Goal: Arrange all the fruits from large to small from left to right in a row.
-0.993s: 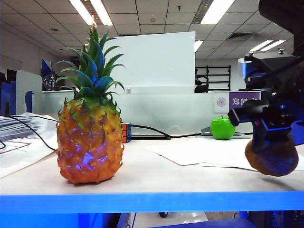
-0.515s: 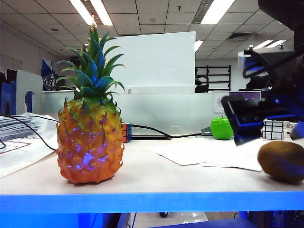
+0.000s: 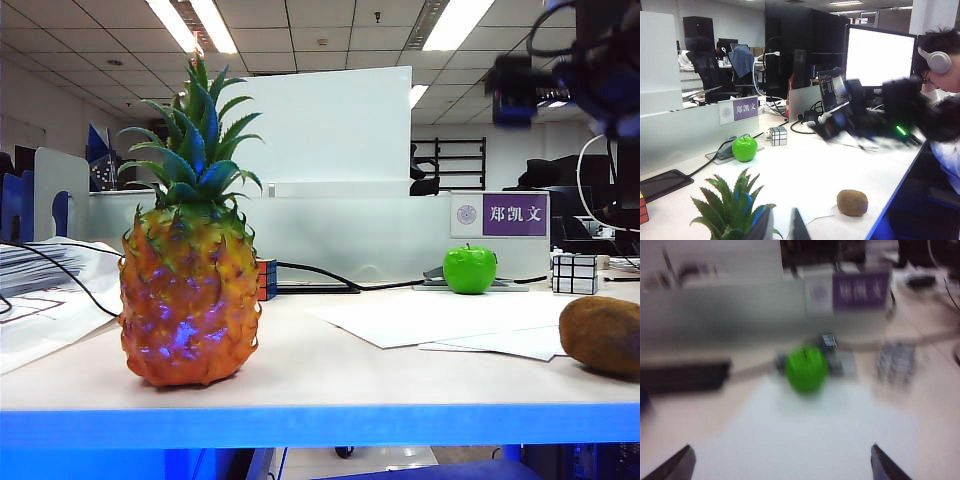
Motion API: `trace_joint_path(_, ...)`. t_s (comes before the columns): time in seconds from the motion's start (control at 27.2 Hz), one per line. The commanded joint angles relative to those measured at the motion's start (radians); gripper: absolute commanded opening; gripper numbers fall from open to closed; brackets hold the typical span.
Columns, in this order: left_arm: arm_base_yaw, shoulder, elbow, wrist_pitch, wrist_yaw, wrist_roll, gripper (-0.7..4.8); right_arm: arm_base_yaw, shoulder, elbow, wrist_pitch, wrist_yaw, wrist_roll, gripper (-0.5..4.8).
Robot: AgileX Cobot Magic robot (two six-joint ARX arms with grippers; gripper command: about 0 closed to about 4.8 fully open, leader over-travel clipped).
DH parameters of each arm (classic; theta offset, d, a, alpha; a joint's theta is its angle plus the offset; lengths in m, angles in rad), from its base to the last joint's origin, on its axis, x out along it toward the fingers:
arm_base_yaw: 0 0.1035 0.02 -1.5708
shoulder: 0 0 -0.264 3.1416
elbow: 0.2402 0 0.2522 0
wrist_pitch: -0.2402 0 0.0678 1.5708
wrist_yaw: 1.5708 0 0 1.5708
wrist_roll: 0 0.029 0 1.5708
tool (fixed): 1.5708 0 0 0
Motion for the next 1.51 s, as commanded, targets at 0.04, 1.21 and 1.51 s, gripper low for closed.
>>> trace_joint_path(0.04,0.001,0.001,0.003,0.009,0.0,0.0,0.57,-0.106,0.148,0.182,0.02,-0.204,-0.017,4.79)
trace_joint_path(1.21,0.003,0.003,0.003,-0.018,-0.03,0.052,0.58,-0.264,1.149,1.285,-0.41,-0.346,-0.196,4.79)
trace_joint_path(1.51,0.003,0.003,0.003,-0.018,-0.03,0.052,0.58,-0.264,1.162,1.314,-0.492,-0.332,-0.198,4.79)
